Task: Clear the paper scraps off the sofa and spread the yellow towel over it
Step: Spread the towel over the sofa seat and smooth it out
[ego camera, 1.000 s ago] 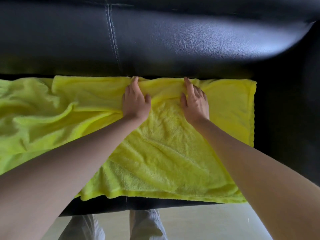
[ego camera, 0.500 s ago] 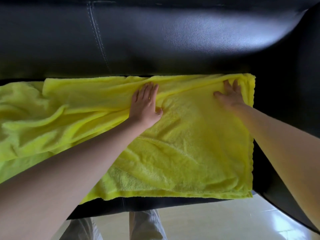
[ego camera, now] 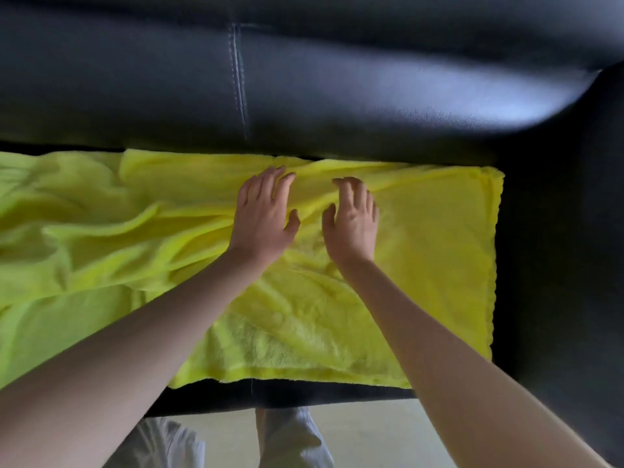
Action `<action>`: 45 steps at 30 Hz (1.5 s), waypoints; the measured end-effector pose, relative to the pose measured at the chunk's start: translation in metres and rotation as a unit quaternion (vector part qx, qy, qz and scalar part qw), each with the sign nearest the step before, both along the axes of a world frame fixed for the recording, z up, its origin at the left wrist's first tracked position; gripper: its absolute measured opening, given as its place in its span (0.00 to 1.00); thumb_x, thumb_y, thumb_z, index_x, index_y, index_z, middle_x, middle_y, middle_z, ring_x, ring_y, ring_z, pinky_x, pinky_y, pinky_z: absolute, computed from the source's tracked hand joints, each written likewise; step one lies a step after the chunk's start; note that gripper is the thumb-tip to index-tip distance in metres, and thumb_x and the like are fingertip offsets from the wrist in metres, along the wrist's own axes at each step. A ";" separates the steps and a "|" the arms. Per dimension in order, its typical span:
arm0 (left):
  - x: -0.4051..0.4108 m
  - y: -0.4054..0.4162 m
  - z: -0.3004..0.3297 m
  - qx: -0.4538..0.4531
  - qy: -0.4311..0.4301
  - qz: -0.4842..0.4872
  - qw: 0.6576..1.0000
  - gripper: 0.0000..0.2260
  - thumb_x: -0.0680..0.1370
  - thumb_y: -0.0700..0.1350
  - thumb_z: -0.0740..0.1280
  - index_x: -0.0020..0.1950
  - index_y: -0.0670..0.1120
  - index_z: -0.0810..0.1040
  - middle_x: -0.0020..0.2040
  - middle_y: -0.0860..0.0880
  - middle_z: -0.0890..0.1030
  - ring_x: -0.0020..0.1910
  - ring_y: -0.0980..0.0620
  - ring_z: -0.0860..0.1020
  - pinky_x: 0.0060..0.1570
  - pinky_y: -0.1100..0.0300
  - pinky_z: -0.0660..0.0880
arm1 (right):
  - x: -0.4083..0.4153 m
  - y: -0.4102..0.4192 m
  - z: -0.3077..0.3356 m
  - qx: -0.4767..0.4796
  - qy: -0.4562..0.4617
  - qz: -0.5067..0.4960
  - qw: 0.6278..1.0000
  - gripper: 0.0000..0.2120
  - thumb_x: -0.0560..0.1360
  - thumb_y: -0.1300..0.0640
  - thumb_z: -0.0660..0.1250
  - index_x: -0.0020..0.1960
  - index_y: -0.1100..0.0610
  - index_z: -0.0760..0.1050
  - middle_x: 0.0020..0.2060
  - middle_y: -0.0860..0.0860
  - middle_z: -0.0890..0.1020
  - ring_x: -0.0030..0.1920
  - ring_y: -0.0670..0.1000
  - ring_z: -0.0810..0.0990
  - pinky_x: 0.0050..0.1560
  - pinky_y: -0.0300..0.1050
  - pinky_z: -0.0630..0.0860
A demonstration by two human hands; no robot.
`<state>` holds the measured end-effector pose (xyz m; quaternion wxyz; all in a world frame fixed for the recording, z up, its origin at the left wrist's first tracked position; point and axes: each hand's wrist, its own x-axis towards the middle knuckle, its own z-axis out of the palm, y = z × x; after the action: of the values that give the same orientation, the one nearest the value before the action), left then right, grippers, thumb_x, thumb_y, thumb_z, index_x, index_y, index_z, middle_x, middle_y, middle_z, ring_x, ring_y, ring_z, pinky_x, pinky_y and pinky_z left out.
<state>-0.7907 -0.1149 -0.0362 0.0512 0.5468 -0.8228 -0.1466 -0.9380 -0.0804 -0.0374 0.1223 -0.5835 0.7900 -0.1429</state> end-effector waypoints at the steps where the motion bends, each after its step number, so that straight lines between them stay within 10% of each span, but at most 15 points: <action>1: 0.022 -0.003 0.003 -0.006 0.002 0.020 1.000 0.24 0.74 0.48 0.63 0.70 0.44 0.67 0.69 0.45 0.70 0.71 0.45 0.65 0.69 0.49 0.61 | 0.029 -0.004 0.001 -0.001 -0.010 0.026 1.000 0.21 0.70 0.62 0.64 0.63 0.57 0.72 0.60 0.55 0.75 0.58 0.57 0.74 0.60 0.52 0.69; 26: 0.437 -0.089 0.014 0.090 0.075 0.255 0.960 0.18 0.76 0.31 0.57 0.60 0.43 0.77 0.60 0.43 0.75 0.59 0.43 0.73 0.58 0.53 0.71 | 0.378 -0.112 0.021 0.095 -0.058 0.269 0.957 0.14 0.77 0.65 0.59 0.61 0.58 0.74 0.58 0.54 0.75 0.60 0.56 0.72 0.51 0.50 0.72; 37: 0.492 -0.123 -0.021 0.082 0.021 0.077 0.993 0.08 0.79 0.48 0.65 0.56 0.46 0.75 0.52 0.48 0.78 0.48 0.49 0.78 0.39 0.58 0.71 | 0.417 -0.115 -0.011 0.184 -0.007 0.117 0.976 0.16 0.79 0.58 0.61 0.66 0.58 0.71 0.64 0.55 0.71 0.64 0.57 0.67 0.59 0.52 0.71; 45: 0.518 -0.135 -0.026 0.045 0.072 0.365 0.927 0.08 0.81 0.46 0.60 0.53 0.44 0.75 0.56 0.44 0.76 0.49 0.44 0.76 0.43 0.57 0.66 | 0.411 -0.105 -0.011 0.187 0.016 0.034 0.982 0.21 0.80 0.52 0.57 0.73 0.54 0.64 0.69 0.55 0.65 0.68 0.58 0.65 0.65 0.57 0.67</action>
<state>-0.2726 -0.2504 -0.0622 0.1361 0.7988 -0.5532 -0.1935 -0.5271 -0.1856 -0.0487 0.2213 -0.5790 0.7845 0.0207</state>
